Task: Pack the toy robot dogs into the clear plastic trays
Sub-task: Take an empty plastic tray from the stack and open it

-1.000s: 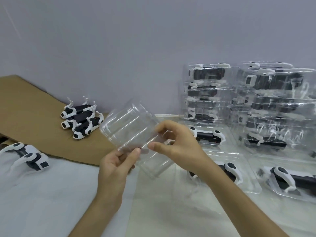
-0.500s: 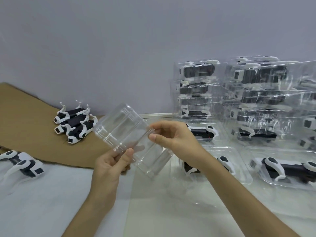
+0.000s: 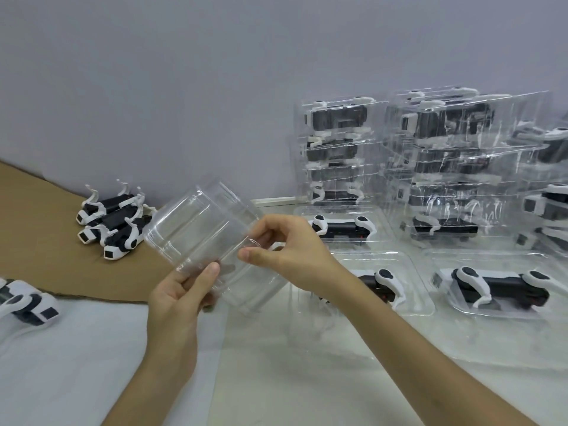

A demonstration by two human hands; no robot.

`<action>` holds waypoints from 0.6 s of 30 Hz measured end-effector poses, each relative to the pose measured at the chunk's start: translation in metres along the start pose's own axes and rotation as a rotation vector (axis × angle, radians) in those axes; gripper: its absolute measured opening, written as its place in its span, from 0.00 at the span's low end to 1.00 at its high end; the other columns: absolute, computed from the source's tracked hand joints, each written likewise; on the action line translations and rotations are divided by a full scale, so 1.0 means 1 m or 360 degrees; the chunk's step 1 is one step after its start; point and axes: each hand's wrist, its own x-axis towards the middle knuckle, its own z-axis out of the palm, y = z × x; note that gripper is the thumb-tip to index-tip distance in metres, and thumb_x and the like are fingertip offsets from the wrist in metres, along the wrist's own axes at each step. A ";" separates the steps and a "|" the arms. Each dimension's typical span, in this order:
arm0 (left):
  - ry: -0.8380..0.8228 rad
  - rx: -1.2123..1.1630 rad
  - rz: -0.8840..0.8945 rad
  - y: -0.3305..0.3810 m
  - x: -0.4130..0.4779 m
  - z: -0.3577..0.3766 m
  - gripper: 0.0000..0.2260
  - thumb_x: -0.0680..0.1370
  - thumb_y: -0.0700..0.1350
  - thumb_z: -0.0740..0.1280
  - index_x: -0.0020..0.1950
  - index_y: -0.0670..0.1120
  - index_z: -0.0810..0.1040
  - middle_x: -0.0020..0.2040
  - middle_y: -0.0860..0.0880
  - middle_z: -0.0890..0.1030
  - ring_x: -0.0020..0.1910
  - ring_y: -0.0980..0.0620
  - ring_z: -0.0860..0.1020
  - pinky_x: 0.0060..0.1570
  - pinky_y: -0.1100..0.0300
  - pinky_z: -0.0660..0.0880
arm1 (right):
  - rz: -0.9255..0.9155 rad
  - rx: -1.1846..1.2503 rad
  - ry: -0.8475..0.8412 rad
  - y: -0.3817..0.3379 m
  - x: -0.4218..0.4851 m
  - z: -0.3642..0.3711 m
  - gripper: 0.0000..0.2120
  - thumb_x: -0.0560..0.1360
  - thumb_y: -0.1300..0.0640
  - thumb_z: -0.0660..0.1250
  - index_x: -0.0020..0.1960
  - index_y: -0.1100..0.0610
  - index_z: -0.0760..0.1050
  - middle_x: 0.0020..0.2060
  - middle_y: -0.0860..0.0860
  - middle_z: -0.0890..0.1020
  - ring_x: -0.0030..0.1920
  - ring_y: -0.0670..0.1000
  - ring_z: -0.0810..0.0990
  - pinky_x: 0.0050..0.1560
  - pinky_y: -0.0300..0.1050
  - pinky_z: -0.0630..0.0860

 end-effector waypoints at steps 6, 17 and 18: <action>-0.0007 -0.0030 0.0014 0.002 0.001 -0.001 0.09 0.68 0.50 0.73 0.45 0.48 0.86 0.44 0.46 0.87 0.39 0.48 0.76 0.39 0.52 0.68 | 0.0014 0.0035 0.0051 0.002 0.000 0.000 0.11 0.69 0.60 0.80 0.39 0.52 0.78 0.38 0.57 0.83 0.38 0.45 0.78 0.47 0.47 0.78; -0.0133 -0.0042 0.0014 0.005 0.001 -0.003 0.08 0.72 0.52 0.70 0.44 0.50 0.86 0.48 0.45 0.87 0.35 0.49 0.70 0.39 0.52 0.64 | 0.0017 0.0171 -0.0020 0.000 0.002 -0.008 0.03 0.78 0.62 0.71 0.50 0.61 0.83 0.39 0.48 0.81 0.41 0.49 0.80 0.45 0.42 0.78; -0.0143 -0.0040 0.0015 0.005 0.001 -0.003 0.08 0.74 0.51 0.69 0.45 0.50 0.86 0.49 0.45 0.87 0.35 0.48 0.69 0.39 0.52 0.64 | 0.0015 0.0159 -0.0010 0.000 0.002 -0.007 0.03 0.78 0.62 0.71 0.50 0.60 0.83 0.40 0.48 0.81 0.41 0.49 0.80 0.45 0.43 0.78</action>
